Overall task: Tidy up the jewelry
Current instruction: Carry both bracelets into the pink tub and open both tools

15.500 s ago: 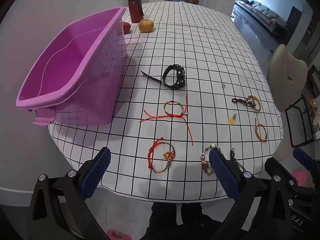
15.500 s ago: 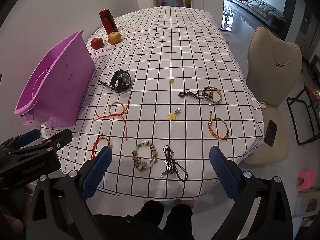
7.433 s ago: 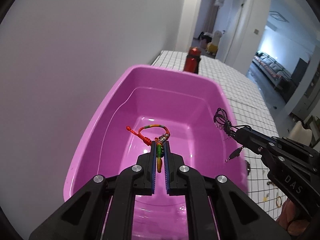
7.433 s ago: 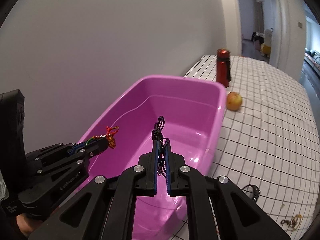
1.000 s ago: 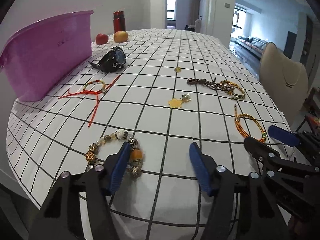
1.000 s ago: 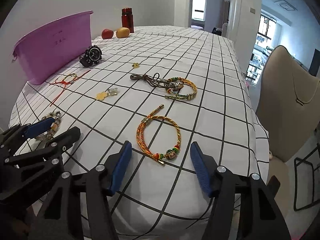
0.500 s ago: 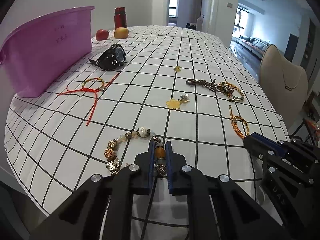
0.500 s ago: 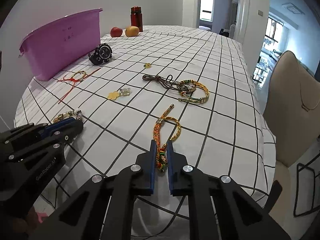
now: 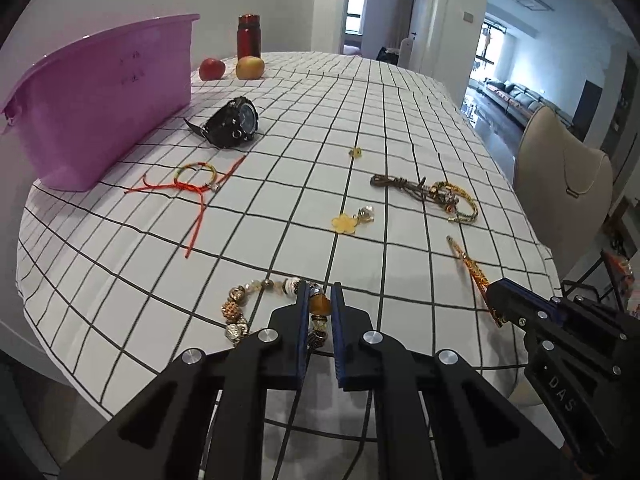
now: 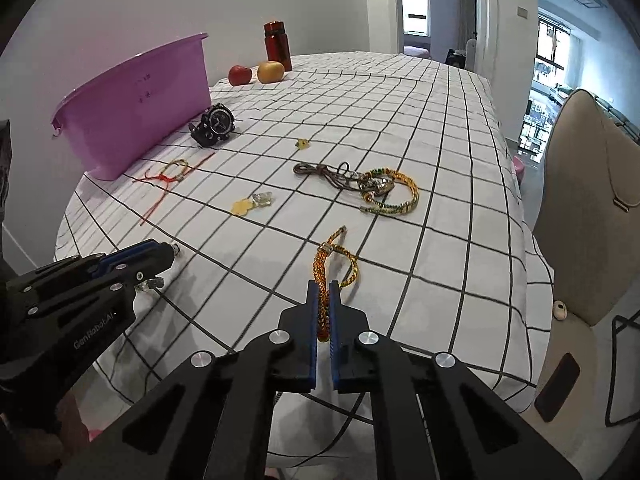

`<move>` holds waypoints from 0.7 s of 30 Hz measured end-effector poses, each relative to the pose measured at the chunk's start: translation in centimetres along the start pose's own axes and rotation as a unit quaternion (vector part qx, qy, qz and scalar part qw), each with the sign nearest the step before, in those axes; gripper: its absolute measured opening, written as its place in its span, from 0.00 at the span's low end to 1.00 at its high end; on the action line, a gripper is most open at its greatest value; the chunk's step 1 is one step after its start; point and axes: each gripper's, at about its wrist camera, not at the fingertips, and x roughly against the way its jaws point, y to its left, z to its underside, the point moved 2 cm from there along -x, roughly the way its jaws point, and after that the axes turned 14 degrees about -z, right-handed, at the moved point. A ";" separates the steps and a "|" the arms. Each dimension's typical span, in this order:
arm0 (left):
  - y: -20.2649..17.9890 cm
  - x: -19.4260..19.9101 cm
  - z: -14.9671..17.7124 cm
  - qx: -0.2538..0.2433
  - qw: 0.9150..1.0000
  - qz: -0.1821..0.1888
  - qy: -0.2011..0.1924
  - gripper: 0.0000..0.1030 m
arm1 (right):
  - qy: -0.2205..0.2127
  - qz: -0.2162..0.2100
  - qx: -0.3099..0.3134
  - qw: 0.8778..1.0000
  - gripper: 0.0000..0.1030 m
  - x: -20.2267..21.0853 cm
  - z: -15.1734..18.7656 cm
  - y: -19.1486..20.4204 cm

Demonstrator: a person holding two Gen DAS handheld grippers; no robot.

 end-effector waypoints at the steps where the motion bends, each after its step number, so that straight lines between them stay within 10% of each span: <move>1: 0.1 0.2 -0.2 0.003 1.000 0.000 0.002 0.10 | 0.000 -0.004 0.001 1.000 0.05 0.2 -0.2 0.1; 21: 6.3 6.7 -6.6 0.087 0.996 -0.022 -0.009 0.10 | -0.001 -0.086 0.051 0.995 0.05 3.8 -7.5 4.3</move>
